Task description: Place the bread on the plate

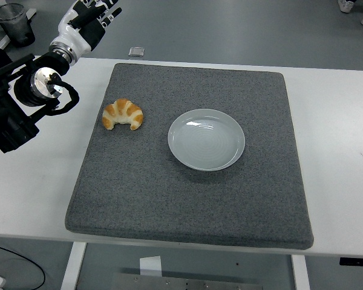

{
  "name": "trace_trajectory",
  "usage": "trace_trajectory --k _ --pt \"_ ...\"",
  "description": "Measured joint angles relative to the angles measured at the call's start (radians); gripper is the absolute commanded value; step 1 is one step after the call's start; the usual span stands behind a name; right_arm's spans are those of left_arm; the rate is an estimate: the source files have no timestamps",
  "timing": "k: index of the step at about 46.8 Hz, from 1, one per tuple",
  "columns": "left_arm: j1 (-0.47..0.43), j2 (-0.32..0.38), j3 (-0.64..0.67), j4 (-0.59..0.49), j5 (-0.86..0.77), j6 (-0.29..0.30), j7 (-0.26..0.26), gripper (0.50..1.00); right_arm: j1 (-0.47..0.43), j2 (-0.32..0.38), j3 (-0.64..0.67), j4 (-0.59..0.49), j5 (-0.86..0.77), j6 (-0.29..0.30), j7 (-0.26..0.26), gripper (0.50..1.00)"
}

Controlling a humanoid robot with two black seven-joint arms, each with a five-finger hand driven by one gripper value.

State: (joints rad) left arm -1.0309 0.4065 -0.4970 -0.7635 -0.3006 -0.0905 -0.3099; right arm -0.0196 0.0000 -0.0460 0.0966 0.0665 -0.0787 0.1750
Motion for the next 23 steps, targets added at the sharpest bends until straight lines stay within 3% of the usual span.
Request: trace_trajectory --k 12,18,23 --pt "0.0 0.01 0.003 -0.001 0.007 0.018 0.001 1.0 0.0 0.0 0.0 0.0 0.0 0.0 0.0 0.932" --pt "-0.013 0.064 0.031 -0.017 0.01 0.018 0.003 1.0 0.0 0.0 0.0 0.0 0.0 -0.001 0.0 0.932" --pt "-0.048 0.12 0.135 -0.048 0.035 -0.003 0.006 1.0 0.0 0.0 0.0 0.0 0.0 -0.001 0.0 0.932"
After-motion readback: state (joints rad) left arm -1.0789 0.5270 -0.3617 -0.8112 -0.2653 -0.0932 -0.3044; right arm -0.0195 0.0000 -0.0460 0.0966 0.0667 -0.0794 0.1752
